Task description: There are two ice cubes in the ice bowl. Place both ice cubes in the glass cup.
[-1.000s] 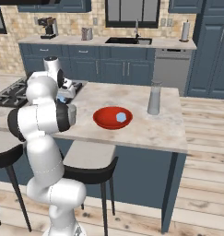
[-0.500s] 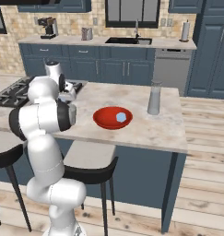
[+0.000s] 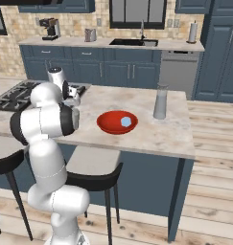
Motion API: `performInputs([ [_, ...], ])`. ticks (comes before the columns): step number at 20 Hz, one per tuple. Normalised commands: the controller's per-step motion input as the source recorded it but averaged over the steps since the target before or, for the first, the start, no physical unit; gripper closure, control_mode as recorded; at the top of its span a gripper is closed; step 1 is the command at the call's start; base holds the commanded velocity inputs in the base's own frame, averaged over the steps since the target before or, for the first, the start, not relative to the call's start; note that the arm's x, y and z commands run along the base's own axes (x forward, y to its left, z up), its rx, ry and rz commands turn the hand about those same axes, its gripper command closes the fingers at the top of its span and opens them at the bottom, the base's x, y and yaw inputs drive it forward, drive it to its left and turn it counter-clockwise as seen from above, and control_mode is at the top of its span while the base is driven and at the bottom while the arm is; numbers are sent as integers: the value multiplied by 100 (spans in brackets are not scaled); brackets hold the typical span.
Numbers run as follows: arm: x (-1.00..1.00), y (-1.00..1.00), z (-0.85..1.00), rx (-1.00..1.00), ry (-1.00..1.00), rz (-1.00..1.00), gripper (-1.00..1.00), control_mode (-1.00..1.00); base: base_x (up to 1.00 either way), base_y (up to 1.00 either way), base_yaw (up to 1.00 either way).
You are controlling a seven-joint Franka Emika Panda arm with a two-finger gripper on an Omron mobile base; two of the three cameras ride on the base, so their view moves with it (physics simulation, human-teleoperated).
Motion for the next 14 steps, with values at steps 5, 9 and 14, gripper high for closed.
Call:
performInputs([
  [5, 14, 0, 0, 0, 0, 0, 100, -100, 0, 0, 0],
  [9, 18, 0, 0, 0, 8, 0, 100, -100, 0, 0, 0],
  [14, 20, 0, 0, 0, 14, 0, 100, -100, 0, 0, 0],
])
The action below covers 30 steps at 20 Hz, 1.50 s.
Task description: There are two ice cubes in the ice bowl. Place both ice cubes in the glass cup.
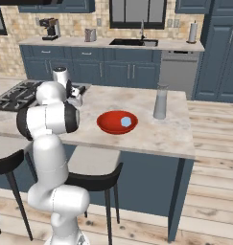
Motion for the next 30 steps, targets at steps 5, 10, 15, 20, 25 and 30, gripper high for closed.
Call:
performInputs([
  [5, 0, 1, 0, 0, 1, 0, 100, -100, 0, 0, 0],
  [10, 1, 3, 0, -1, -1, 0, 100, -100, 0, 0, 0],
  [15, 4, 1, -2, 0, -1, 0, 100, -100, 0, 0, 0],
  [20, -26, 0, -4, 0, 0, 0, 100, -100, 0, 0, 0],
  [25, -2, 0, 0, 0, 0, 0, 100, -100, 0, 0, 0],
  [30, 21, 0, 0, 0, 0, 0, 100, -100, 0, 0, 0],
])
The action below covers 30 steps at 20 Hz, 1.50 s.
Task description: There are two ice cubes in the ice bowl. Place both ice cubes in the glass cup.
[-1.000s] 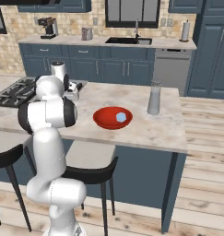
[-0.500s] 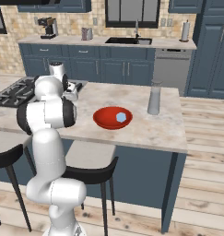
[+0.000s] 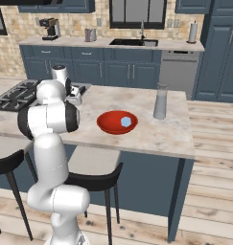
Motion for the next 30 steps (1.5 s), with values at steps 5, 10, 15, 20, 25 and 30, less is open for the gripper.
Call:
performInputs([
  [5, 19, 0, 0, 0, 0, 0, 100, -100, 0, 0, 0],
  [10, 7, 0, 0, 0, 0, 0, 100, -100, 0, 0, 0],
  [15, 0, 0, -5, 0, 0, 0, 100, -100, 0, 0, 0],
  [20, 0, 0, -9, 0, 0, 0, 100, -100, 0, 0, 0],
  [25, 0, 0, -7, 0, 0, 0, 100, -100, 0, 0, 0],
  [30, -2, 0, -10, 0, 0, 0, 100, -100, 0, 0, 0],
])
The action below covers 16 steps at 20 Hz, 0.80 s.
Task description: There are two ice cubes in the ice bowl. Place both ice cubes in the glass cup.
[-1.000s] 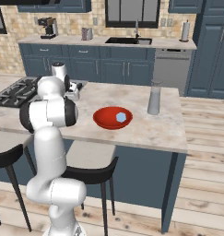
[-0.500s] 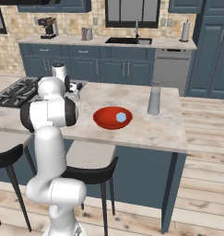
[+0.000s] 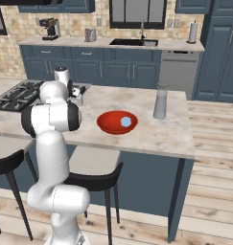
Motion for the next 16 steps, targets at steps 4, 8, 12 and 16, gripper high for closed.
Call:
performInputs([
  [4, -4, 0, -17, 0, 0, 0, 100, -100, 0, 0, 0],
  [8, 0, 0, -15, 0, 0, 0, 100, -100, 0, 0, 0],
  [12, 0, 0, -12, 0, 0, 0, 100, -100, 0, 0, 0],
  [16, 1, 0, 0, 0, 0, 0, 100, -100, 0, 0, 0],
])
